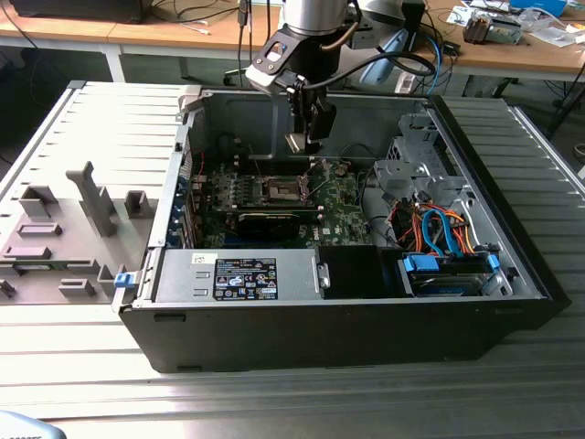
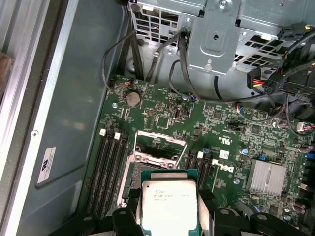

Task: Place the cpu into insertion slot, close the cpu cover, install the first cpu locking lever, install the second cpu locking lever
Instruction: 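Place the cpu into insertion slot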

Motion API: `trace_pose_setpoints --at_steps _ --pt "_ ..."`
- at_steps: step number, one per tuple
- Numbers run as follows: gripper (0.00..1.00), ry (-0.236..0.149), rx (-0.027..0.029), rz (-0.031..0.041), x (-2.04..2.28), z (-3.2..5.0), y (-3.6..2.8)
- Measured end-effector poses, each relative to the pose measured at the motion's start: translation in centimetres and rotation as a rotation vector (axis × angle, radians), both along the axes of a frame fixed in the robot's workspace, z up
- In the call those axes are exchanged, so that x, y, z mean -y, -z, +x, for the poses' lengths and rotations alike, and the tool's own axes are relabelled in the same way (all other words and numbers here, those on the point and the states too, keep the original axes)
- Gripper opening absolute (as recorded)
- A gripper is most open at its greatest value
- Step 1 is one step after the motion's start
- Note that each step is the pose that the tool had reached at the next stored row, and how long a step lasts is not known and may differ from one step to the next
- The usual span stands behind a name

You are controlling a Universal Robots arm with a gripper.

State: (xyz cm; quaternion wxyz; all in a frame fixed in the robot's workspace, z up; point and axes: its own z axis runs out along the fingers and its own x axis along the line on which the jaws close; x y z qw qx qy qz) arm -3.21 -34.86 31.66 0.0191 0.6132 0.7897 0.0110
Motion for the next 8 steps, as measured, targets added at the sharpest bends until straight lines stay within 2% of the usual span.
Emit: trace_pose_setpoints --at_steps 8 --pt "0.55 0.001 0.0 -0.0047 0.0 0.0 0.0"
